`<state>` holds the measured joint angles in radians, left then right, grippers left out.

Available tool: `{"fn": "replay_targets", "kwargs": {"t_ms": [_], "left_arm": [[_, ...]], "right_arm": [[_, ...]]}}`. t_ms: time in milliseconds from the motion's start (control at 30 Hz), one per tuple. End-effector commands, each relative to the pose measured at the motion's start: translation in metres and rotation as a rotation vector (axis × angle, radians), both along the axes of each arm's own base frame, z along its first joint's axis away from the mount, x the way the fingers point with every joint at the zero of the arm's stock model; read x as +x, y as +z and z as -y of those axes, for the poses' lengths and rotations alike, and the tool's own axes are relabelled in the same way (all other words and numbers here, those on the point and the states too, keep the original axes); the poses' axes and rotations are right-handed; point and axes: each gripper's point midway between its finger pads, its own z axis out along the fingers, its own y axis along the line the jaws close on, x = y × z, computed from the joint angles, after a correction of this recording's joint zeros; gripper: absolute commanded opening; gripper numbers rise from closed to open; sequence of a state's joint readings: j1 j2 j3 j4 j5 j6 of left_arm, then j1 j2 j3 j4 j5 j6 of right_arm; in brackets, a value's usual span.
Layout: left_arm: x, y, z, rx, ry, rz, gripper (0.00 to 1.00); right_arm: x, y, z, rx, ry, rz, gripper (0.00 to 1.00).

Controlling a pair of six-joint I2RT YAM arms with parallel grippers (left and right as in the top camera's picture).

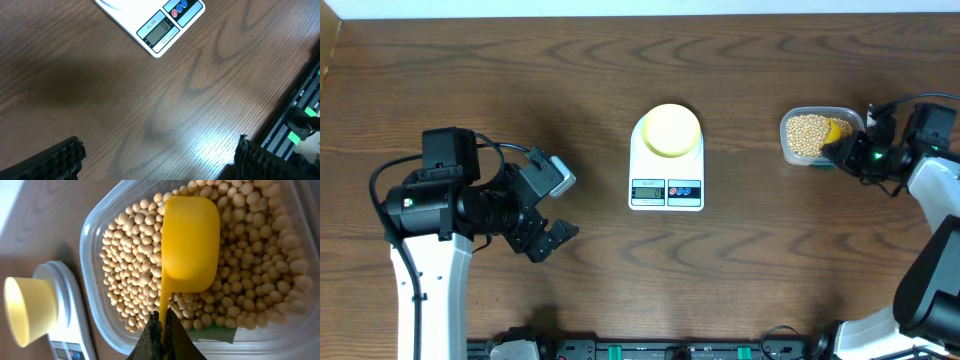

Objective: Scoop item into bowl and weigh 50g on scale
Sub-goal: 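Dig the scoop into the chickpeas with the right gripper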

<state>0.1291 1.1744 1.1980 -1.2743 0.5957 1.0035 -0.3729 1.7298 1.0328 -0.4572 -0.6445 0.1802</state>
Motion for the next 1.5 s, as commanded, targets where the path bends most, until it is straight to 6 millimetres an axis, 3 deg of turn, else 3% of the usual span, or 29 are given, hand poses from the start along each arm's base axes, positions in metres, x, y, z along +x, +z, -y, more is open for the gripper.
{"fn": "replay_targets", "kwargs": {"t_ms": [0,467,1100,1467], "left_arm": [[-0.001,-0.003,-0.001,0.007,-0.015,0.002,0.98],[-0.001,-0.003,-0.001,0.007,-0.016,0.002,0.98],[-0.001,-0.003,-0.001,0.007,-0.016,0.002,0.98],[-0.001,-0.003,-0.001,0.007,-0.015,0.002,0.98]], "right_arm": [[-0.001,0.006,-0.003,0.124,-0.015,0.005,0.01],[-0.008,0.034,0.023,0.323,-0.071,0.094,0.01],[-0.026,0.047,0.033,0.42,-0.059,0.14,0.01],[-0.03,0.068,0.027,0.541,-0.027,0.202,0.01]]}}
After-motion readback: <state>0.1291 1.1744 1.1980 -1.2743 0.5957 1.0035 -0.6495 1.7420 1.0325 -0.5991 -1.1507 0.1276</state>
